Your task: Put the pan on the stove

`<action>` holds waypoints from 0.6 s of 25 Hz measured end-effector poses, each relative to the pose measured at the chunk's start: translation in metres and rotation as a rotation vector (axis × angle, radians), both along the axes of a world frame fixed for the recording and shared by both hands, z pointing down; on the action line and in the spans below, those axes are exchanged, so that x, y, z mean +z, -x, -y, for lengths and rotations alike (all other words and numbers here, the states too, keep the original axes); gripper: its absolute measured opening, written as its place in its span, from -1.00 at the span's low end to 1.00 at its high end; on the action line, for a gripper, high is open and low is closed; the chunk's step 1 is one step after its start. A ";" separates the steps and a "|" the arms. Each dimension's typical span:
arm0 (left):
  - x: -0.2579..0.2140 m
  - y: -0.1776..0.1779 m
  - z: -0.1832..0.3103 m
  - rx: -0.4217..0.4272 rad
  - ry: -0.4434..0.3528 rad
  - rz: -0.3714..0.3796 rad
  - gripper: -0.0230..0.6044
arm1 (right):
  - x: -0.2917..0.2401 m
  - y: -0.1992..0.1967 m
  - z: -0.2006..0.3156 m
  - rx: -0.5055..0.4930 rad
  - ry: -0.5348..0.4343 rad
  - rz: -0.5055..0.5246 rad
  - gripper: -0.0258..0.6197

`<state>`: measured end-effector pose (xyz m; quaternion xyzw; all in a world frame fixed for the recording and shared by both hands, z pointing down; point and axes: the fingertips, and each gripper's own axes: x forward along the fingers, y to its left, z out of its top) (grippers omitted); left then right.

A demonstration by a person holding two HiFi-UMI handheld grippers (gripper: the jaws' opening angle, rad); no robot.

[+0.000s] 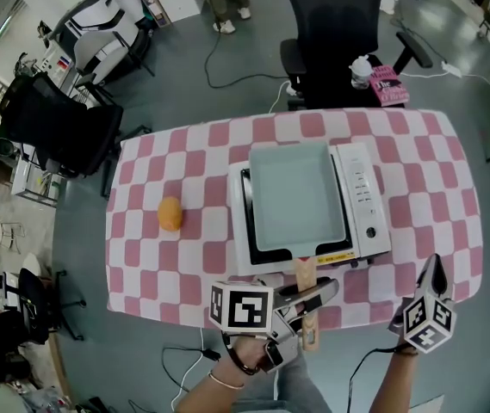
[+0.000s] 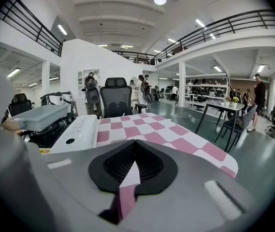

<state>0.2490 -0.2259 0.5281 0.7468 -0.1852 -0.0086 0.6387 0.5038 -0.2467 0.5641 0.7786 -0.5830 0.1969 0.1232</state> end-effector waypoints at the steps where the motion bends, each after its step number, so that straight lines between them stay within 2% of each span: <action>1: 0.001 0.000 0.000 0.000 0.001 0.003 -0.57 | 0.001 0.000 0.000 0.001 0.002 0.000 -0.89; 15: 0.008 -0.004 -0.004 0.004 0.015 -0.009 -0.57 | 0.008 0.005 0.005 -0.006 0.010 0.010 -0.89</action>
